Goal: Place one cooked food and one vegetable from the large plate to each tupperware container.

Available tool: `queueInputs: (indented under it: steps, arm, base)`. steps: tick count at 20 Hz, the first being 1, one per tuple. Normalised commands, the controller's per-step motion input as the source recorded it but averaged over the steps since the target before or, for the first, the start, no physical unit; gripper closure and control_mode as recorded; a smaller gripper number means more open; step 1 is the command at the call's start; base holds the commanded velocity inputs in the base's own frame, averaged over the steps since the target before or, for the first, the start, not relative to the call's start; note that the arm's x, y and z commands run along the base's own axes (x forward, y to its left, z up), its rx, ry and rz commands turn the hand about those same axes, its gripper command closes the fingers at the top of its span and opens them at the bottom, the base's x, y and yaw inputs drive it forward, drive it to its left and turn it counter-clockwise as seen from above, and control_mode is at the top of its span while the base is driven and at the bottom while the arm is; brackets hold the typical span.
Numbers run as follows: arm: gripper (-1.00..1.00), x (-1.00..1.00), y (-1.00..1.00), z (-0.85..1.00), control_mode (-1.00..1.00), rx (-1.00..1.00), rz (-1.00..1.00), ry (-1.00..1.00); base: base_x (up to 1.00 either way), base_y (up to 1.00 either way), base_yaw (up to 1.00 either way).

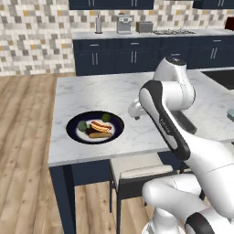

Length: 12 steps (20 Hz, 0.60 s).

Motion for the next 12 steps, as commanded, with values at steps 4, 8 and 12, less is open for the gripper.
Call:
queueInputs:
  steps: [4, 8, 12]
  arm:
    - [-1.0, 0.0, 0.68, -0.06, -1.0, -0.06, 0.25, 0.0]
    - [-1.0, 0.1, 0.48, -0.36, -1.0, -0.1, 0.18, 0.0]
    - [-1.0, 0.22, 0.31, -0.4, -1.0, -0.11, 0.11, 0.0]
  base:
    - [0.0, 0.0, 0.0]
    - [0.0, 0.0, 0.0]
    - [0.0, 0.0, 0.0]
